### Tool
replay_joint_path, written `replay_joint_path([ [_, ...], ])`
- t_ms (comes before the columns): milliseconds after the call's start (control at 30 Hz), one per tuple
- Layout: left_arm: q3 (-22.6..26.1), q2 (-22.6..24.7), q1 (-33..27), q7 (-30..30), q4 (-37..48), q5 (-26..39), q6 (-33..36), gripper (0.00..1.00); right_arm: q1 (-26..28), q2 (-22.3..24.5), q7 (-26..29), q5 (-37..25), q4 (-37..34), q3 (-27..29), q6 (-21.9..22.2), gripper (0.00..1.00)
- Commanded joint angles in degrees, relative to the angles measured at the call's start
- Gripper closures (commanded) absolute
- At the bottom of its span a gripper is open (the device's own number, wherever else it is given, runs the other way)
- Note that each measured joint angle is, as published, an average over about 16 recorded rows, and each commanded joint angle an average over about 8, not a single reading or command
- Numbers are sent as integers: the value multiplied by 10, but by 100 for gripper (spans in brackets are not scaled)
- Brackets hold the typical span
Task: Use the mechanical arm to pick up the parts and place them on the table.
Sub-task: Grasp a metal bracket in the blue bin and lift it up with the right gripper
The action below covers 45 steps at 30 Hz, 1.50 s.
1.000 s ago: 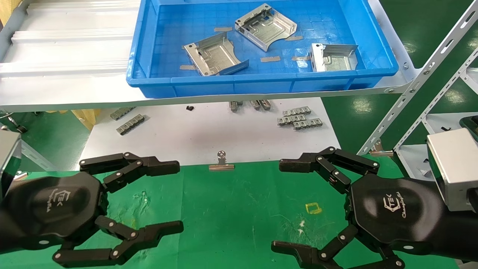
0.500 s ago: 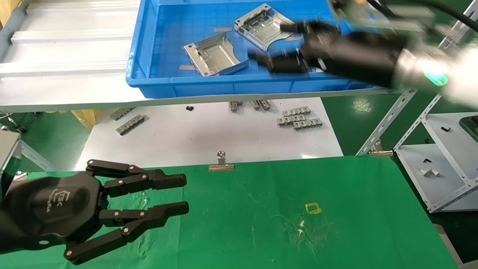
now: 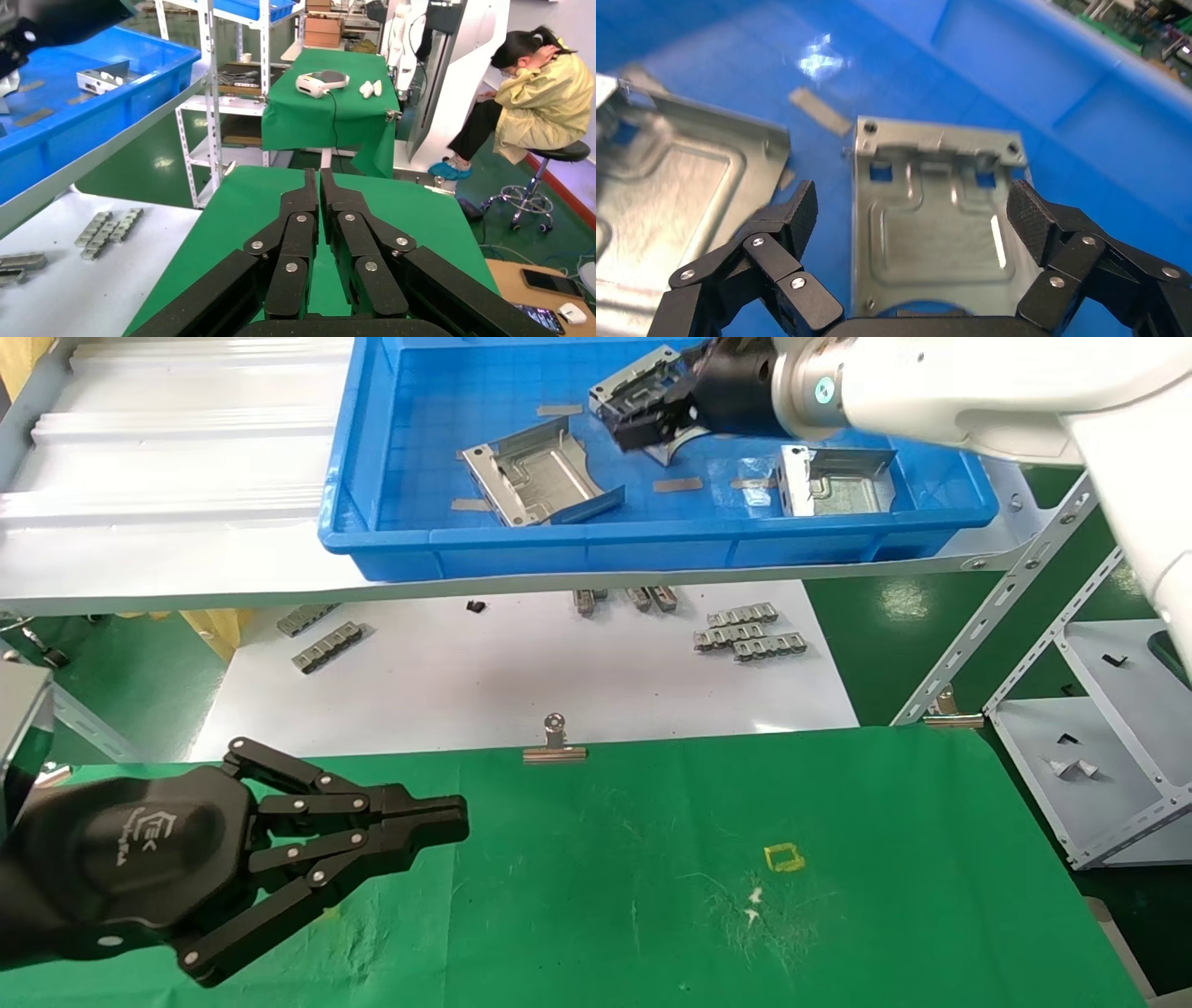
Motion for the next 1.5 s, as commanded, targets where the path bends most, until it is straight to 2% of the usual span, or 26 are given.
replay_joint_path([
  [33, 0, 0, 0, 0, 0, 0, 0, 100, 11, -10, 6, -6, -18, -16, 5, 100],
  [767, 0, 0, 0, 0, 0, 0, 0, 100, 13, -10, 218, 42, 30, -196, 97, 100],
  [1067, 0, 0, 0, 0, 0, 0, 0, 100, 17, -10, 264, 47, 48, -254, 129, 100],
  [1500, 0, 0, 0, 0, 0, 0, 0, 100, 27, -8, 296, 59, 61, -314, 143, 100],
])
